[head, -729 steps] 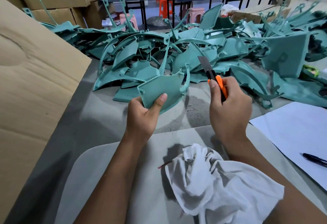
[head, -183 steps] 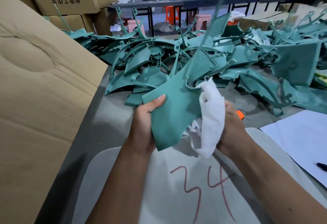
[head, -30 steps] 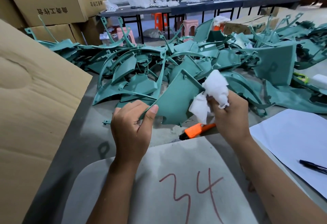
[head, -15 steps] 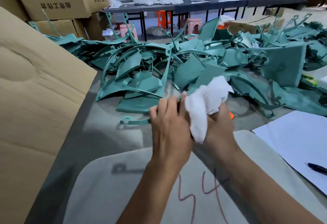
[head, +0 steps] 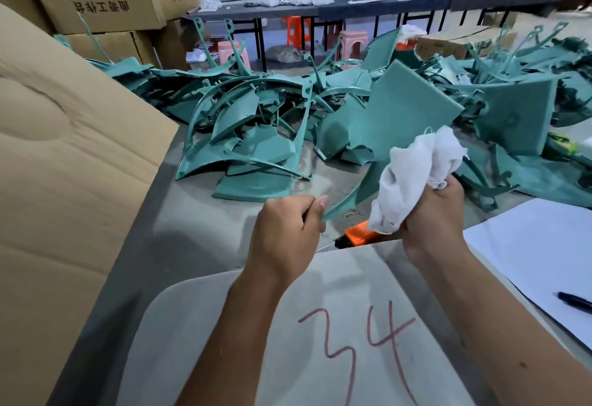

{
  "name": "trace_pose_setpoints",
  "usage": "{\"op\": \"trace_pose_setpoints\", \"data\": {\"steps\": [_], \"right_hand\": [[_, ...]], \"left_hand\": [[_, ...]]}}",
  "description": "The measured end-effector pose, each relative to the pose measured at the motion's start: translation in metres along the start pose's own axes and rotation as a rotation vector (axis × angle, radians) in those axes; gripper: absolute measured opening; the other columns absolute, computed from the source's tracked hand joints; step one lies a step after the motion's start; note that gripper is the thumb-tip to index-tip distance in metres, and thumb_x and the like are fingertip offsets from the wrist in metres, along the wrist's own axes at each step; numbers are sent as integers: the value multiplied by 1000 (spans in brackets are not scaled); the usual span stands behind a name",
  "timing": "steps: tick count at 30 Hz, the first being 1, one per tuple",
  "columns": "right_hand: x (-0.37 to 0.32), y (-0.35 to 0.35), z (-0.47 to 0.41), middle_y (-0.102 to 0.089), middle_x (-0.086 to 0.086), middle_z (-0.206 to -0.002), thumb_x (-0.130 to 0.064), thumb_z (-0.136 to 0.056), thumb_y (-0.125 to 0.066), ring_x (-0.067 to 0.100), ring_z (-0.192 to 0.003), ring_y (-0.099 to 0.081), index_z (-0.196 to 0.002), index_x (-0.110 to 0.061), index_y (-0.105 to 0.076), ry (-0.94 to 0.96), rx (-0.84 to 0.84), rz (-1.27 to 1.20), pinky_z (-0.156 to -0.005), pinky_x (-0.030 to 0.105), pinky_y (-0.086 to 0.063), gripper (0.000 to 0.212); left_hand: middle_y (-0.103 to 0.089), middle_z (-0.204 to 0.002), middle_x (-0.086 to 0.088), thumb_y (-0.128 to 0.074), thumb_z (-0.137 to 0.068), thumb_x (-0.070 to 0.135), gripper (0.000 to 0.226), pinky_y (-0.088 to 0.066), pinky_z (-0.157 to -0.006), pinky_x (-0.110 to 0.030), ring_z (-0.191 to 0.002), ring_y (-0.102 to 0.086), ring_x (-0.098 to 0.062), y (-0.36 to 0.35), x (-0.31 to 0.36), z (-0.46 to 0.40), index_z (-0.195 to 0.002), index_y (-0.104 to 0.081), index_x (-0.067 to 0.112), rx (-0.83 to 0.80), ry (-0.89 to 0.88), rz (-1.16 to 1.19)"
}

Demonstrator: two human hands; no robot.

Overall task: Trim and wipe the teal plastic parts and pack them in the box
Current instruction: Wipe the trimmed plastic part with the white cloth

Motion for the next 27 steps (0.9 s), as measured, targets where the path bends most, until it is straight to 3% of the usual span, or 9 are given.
{"op": "trace_pose_setpoints", "data": {"steps": [4,6,8,10,13,15,18,21,27], "right_hand": [[9,-17,15,-41,3,-49,-9,-72,-67,18,-44,-39,-70,-17,-34,-158,-159,-150,-49,28,-38,34],[16,-20,20,-48,10,-56,-8,-88,-70,22,-53,-47,-69,-12,-49,-238,-190,-10,-55,38,-45,29],[18,-21,24,-54,9,-56,-8,-92,-71,22,-51,-50,-62,-13,-58,-301,-269,111,-52,34,-47,33],[17,-23,27,-54,2,-51,-15,-77,-79,16,-46,-51,-52,-18,-60,-364,-378,60,-46,26,-44,31],[13,-29,30,-54,-2,-48,-37,-43,-78,14,-46,-52,-42,-21,-60,-477,-430,5,-52,26,-44,24],[12,-29,29,-51,-2,-48,-38,-44,-77,15,-48,-49,-42,-22,-56,-492,-415,14,-54,27,-41,26],[12,-23,26,-48,2,-51,-13,-72,-73,17,-47,-45,-49,-20,-50,-413,-340,76,-47,27,-39,33],[12,-12,14,-53,8,-54,2,-86,-62,20,-46,-51,-51,-18,-54,-370,-193,60,-47,29,-43,41],[-1,20,-13,-58,-4,-52,-15,-91,-70,13,-46,-53,-52,-24,-62,-154,22,288,-50,26,-43,41]], "left_hand": [[-64,-60,7,-51,-103,38,46,-31,-50,-19,-53,-53,-7,-10,13,4,-60,-50,21,97,-72,47],[-52,-56,8,-52,-104,35,45,-26,-48,-22,-50,-46,-9,-14,21,7,-62,-42,24,128,-87,-5],[-38,-55,13,-53,-104,32,45,-18,-46,-16,-47,-37,-4,-14,26,9,-64,-35,29,163,-91,-79],[-36,-57,14,-53,-105,32,41,-24,-43,-14,-46,-34,1,-10,26,9,-67,-38,28,201,-112,-112],[-40,-60,12,-49,-106,30,38,-26,-45,-11,-47,-35,2,-5,25,8,-70,-40,26,220,-160,-103],[-41,-60,11,-51,-105,28,36,-22,-47,-10,-47,-35,-3,-4,25,7,-70,-40,25,199,-198,-110],[-37,-59,11,-56,-101,22,37,-21,-51,-11,-47,-33,-9,0,22,4,-68,-38,24,171,-284,-101],[-35,-57,8,-59,-95,23,39,-30,-49,-31,-51,-35,-19,3,20,4,-61,-41,18,138,-356,-123],[-36,-50,3,-65,-91,26,43,-30,-47,-33,-49,-35,-19,6,22,4,-56,-43,12,60,-440,-116]]}}
Point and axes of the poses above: each hand's wrist, its own z-axis away from the middle knuckle, its own y-axis out of the back of the hand, x = y × z, the point moved 1 cm from there along -z, towards the middle knuckle
